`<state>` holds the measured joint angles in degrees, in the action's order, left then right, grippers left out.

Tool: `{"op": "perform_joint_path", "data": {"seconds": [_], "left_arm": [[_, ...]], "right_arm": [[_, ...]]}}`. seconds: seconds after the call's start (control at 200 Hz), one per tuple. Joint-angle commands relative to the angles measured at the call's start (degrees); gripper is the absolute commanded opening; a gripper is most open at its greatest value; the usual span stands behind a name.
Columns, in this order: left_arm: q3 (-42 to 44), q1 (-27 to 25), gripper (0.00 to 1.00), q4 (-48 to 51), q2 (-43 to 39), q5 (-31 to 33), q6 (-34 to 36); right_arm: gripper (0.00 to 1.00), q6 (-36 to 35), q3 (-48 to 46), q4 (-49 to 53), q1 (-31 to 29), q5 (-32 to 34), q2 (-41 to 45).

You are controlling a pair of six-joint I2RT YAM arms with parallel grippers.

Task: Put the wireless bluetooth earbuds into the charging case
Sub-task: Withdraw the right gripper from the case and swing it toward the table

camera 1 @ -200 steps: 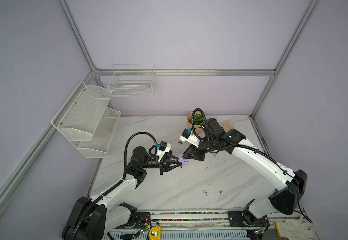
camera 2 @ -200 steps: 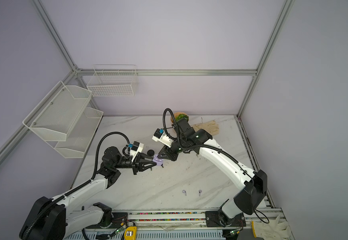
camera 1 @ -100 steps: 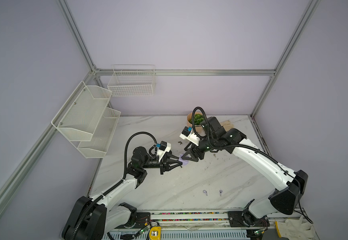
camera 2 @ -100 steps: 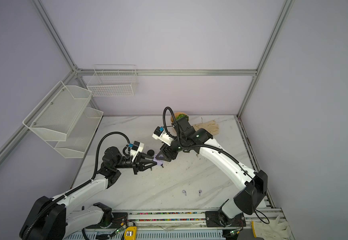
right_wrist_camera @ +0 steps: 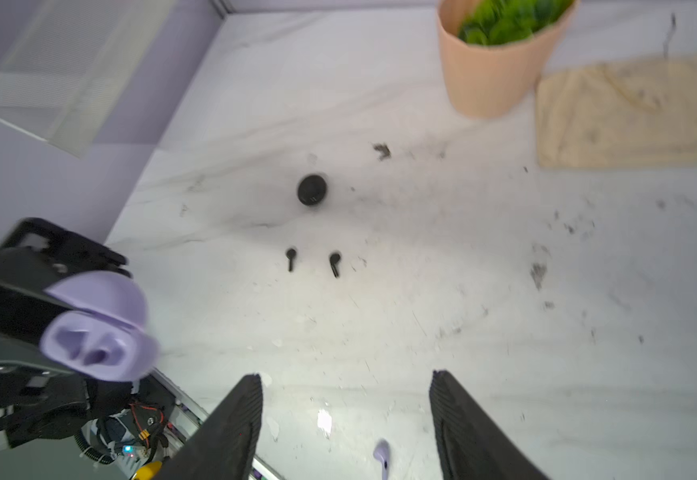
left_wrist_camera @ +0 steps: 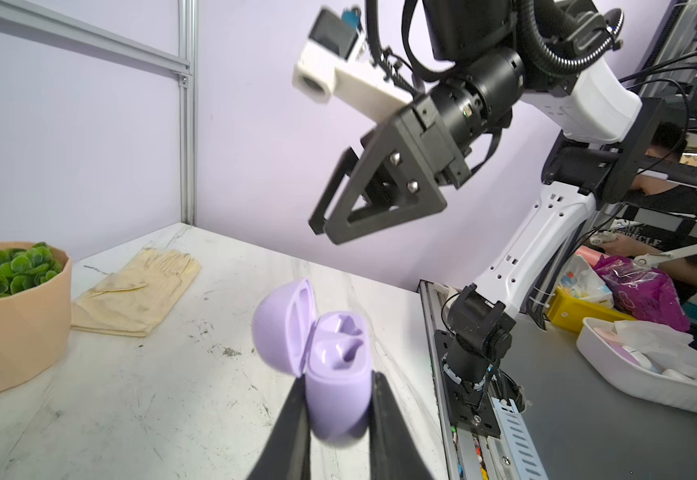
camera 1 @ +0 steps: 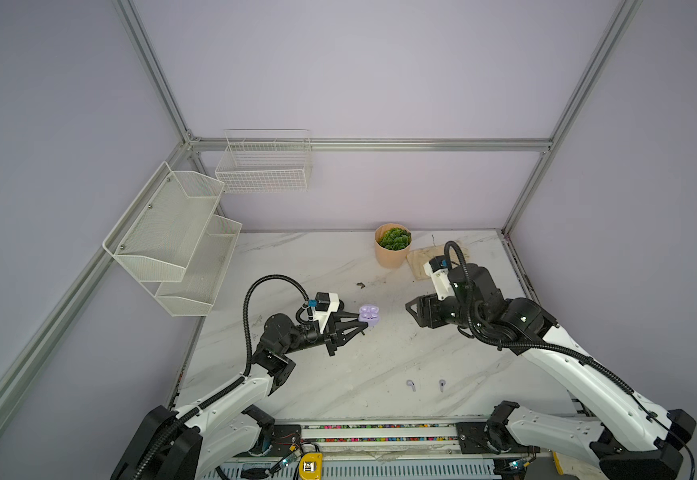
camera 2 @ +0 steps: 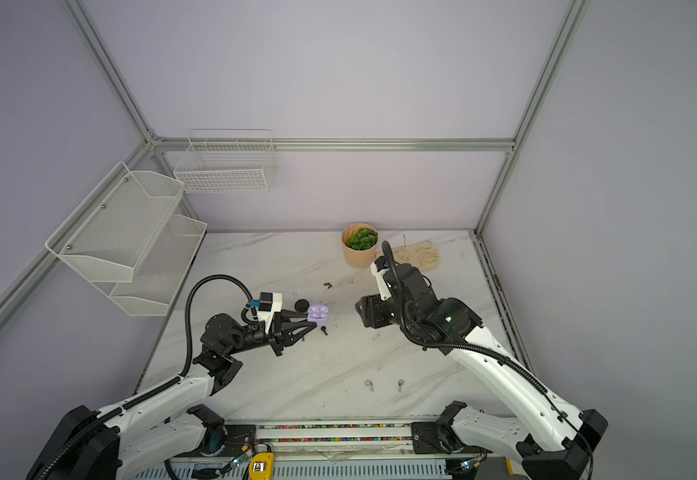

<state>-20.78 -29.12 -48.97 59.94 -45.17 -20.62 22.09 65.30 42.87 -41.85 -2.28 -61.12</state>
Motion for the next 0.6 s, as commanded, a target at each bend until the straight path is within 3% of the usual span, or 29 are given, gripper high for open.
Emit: {"op": "perform_joint_path", "data": {"seconds": [0.0,0.22,0.595], "left_arm": [[2.7,-0.7,0.00,-9.8,0.9,4.5,-1.5],[2.8,-1.3,0.00,-9.4,-0.5,4.7,-2.3],[3.3,-2.7,0.00,-9.2,-0.1,4.7,-2.1]], "right_arm": [[0.65,11.1,-8.4,-1.0,0.0,5.6,-0.9],[0.56,15.2,-18.4,-8.3,-4.7,-0.5,-7.3],[0.55,27.0,-27.7,-12.8,-15.9,0.1,-7.9]]}}
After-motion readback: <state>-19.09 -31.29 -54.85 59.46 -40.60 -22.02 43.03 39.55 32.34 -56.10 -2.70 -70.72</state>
